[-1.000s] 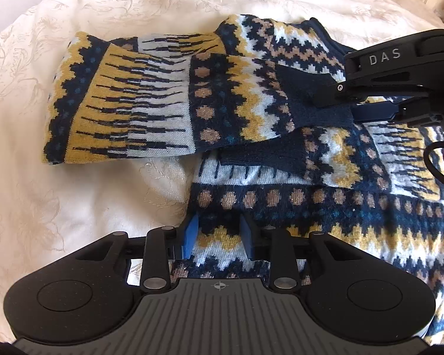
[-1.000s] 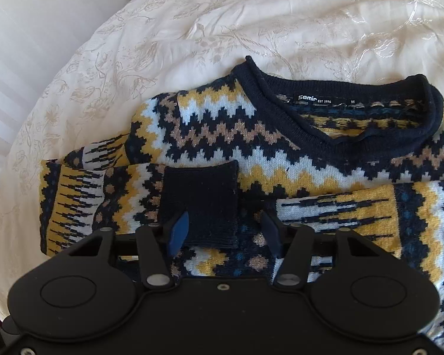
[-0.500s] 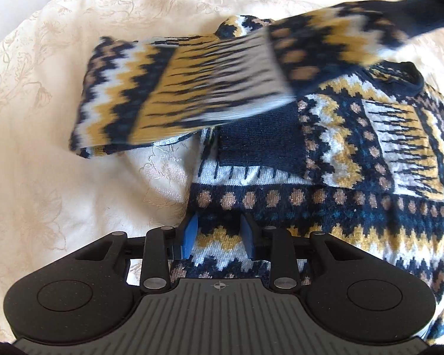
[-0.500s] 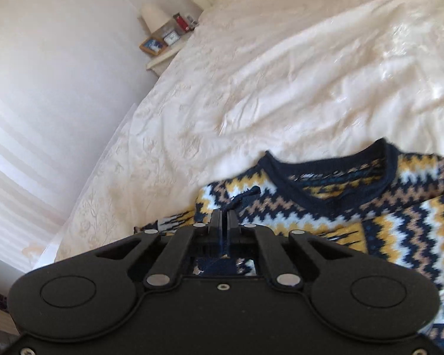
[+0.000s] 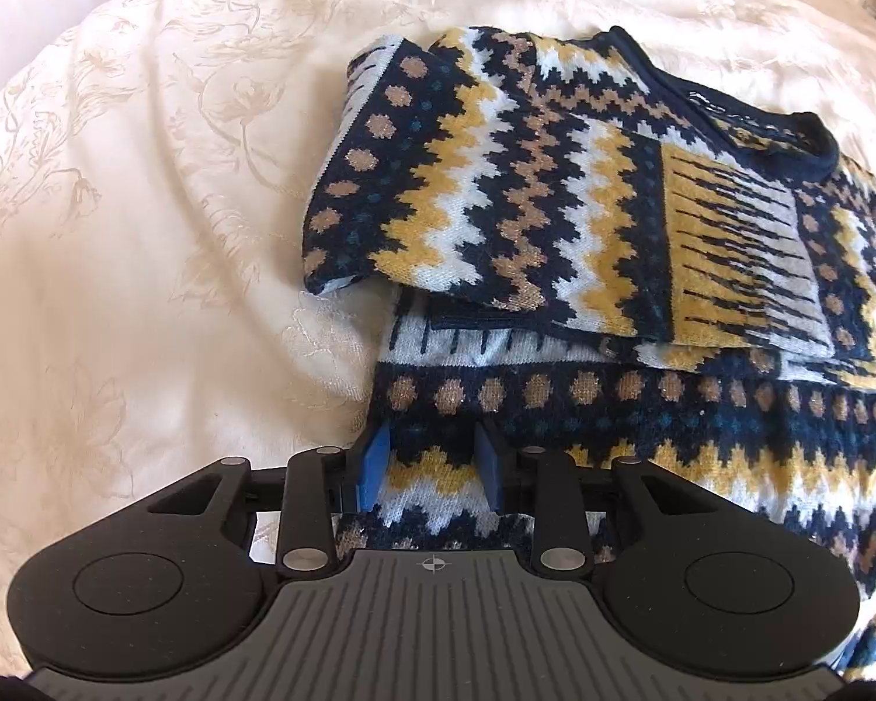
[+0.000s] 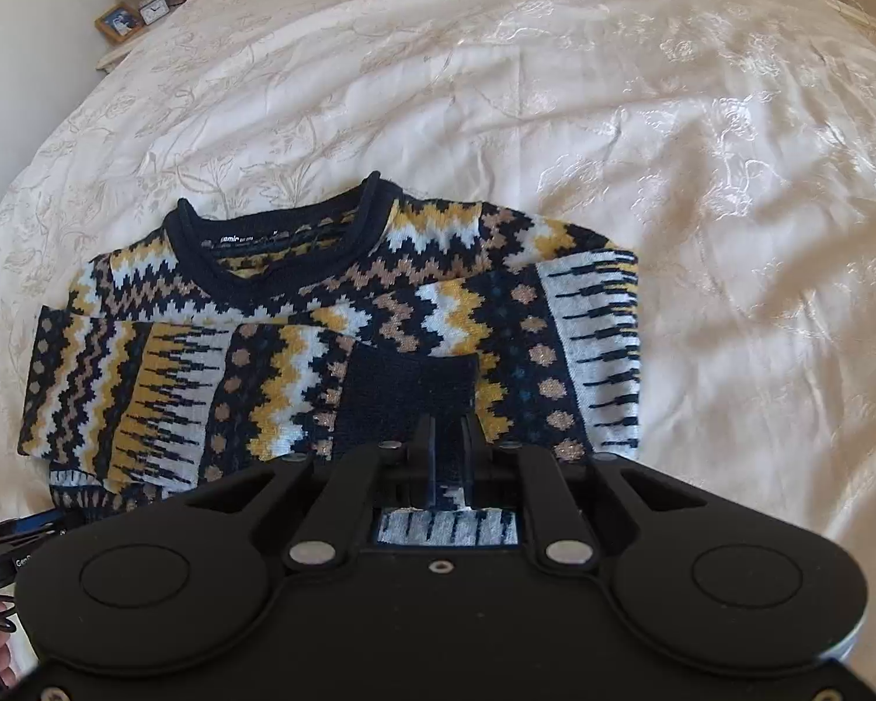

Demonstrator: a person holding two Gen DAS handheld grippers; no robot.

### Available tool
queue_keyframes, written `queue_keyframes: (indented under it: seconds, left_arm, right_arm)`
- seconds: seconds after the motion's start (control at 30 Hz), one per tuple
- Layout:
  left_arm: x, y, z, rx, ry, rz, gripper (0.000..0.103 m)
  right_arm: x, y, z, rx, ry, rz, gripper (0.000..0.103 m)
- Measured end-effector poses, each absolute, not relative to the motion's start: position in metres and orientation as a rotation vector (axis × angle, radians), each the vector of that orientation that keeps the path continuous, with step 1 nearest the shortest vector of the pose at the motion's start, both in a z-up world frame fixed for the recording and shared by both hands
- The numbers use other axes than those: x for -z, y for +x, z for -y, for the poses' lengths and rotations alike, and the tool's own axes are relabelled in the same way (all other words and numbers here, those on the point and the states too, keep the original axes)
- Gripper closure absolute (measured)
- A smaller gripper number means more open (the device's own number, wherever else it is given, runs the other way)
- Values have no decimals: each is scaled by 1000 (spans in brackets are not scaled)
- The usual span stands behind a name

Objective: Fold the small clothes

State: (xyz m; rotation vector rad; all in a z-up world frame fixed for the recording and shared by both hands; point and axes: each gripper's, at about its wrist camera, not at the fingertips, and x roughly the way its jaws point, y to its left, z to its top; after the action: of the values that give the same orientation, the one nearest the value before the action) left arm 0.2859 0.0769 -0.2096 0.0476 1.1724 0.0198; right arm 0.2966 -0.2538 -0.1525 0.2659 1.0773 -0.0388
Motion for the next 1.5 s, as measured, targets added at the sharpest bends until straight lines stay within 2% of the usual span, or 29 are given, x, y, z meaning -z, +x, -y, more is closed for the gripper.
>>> queue_keyframes:
  seconds: [0.03,0.07,0.23,0.37,0.47,0.5,0.53,0.6,0.63,0.93,1.17,1.27,1.5]
  left_arm:
    - [210,286,-76,-19,51,-1173,71]
    - [210,286,-76,-19,55,-1173,71]
    - [211,288,-72,-27,69,-1176,68]
    - [212,289,-70,-32,83,-1177,67]
    - [212,290,-70,-30,88,-1183,67]
    - [213,291,-70,-29,86,-1184,67]
    - [213,290,-71,-29,86,-1184,66]
    - [213,292,-70,-32,86,-1186,66]
    - [213,292,-69,-33,88,-1185,66]
    - [213,290,-69,-33,102,-1183,66]
    - [204,289,-70,-20,135,-1192,66]
    - [186,287,-73,-19,131,-1176,66]
    - [136,303,-61,29,140,-1006,65]
  right_arm:
    - [156,298,252,41,272,-1069,47]
    - [160,298,251,44,281,-1064,35]
    - [184,312,250,44,318,-1116,34]
    - [193,315,252,38,381,-1108,27]
    - [195,316,256,19,428,-1110,26]
    - [194,317,259,12,448,-1115,27]
    - [193,316,261,7,463,-1117,37]
    - [189,316,263,19,462,-1126,69]
    - [186,315,264,24,454,-1132,90]
    - [100,286,286,-6,482,-909,93]
    - [158,296,301,149,340,-1096,93]
    - [162,291,301,198,335,-1105,93]
    - [166,288,295,231,286,-1116,93]
